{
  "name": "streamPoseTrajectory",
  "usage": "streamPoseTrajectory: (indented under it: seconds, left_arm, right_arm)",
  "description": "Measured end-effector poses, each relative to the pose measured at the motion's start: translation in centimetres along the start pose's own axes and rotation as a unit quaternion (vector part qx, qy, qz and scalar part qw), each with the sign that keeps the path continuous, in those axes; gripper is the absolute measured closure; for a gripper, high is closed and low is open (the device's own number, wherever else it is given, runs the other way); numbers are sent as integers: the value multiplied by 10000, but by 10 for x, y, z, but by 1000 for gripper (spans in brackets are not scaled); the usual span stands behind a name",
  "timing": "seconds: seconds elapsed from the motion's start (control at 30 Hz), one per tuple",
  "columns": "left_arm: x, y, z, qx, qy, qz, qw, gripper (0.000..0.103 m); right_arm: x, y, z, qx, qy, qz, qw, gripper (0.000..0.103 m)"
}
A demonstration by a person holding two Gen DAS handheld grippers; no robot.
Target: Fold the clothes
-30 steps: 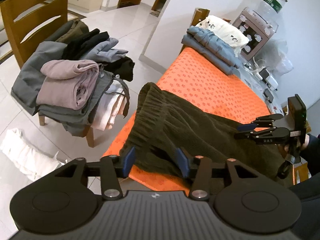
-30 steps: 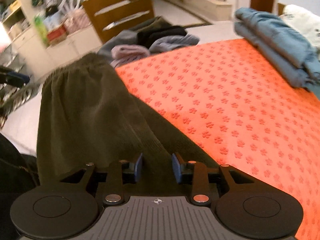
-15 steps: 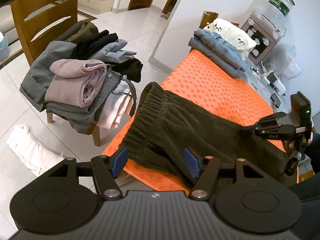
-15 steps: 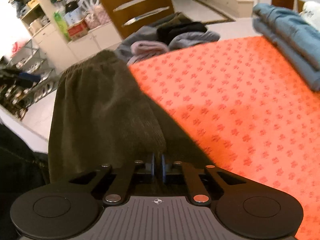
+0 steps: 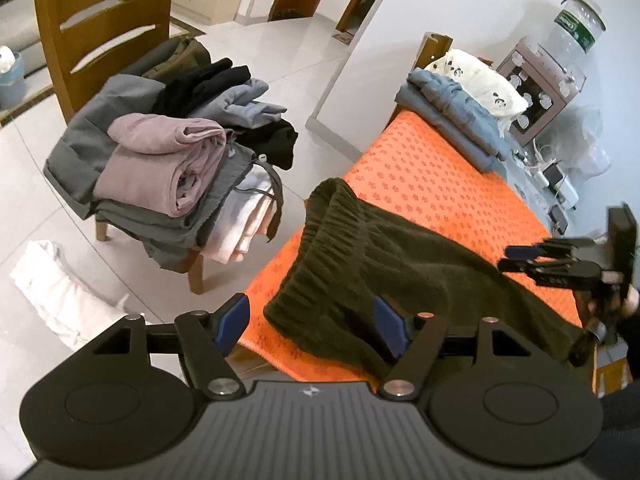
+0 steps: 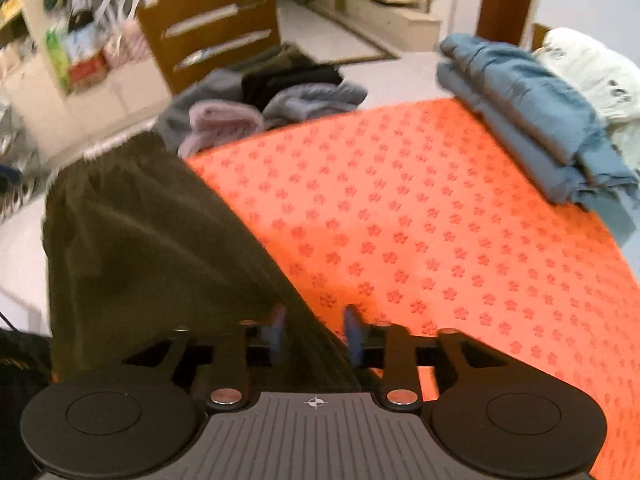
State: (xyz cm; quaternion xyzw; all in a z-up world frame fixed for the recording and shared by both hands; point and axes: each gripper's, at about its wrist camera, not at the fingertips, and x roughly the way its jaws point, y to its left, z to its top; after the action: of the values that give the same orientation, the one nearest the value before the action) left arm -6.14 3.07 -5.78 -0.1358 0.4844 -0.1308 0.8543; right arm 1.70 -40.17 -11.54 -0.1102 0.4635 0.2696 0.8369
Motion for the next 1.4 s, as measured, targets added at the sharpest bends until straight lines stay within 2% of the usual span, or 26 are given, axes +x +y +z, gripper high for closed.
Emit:
streamPoseTrajectory:
  seconds: [0.17,0.33,0.5,0.53,0.57,0.67,0.83,0.93,1.0,1.03,1.07,1.23,1.4]
  left_arm:
    - [29,17,21,-169,222,-427,9987,28]
    - [72,31,37,-347,766,-1062,9908,28]
    - [102,31,47,-32,1219,-1528,9807,31]
    - [105,30,49,71,1233,-1588,9795,38]
    - [108,29,51,173,1244,-1643,9784,53]
    - [107,25,55,442,1177,-1672,9779,83]
    - [93,31,65,834,1274,-1644,9746,84]
    - [91,35,65,1085,1377,-1539,9724,77]
    - [83,34,67,1039,1216,-1327,9782,70]
    - [78,34,69,945,1096,-1332,9805,62]
    - [72,29,69,917,986,-1284,9825,58]
    - [47,4,68,767,490,-1037,9904,58]
    - [34,-39,42,587,245,-734,9953,55]
  right_arm:
    - [-35,21,-8,522,-255,-31,9983,57]
    - [-57,60,-27,1083,-333,-231,9933,56]
    - [-63,108,-51,1804,-344,-508,9817,54]
    - [-63,117,-55,1947,-343,-570,9786,53]
    - [-63,126,-60,2080,-339,-636,9755,53]
    - [-61,148,-72,2461,-305,-883,9647,53]
    - [-71,159,-94,3035,-307,-1356,9426,53]
    - [-82,150,-108,3206,-330,-1544,9340,53]
    - [-89,143,-118,3319,-344,-1670,9278,53]
    - [-92,138,-122,3345,-349,-1722,9259,53]
    - [-97,130,-126,3303,-353,-1748,9269,53]
    - [-120,78,-149,2940,-395,-1736,9391,53]
    - [-135,19,-166,2303,-396,-1449,9615,53]
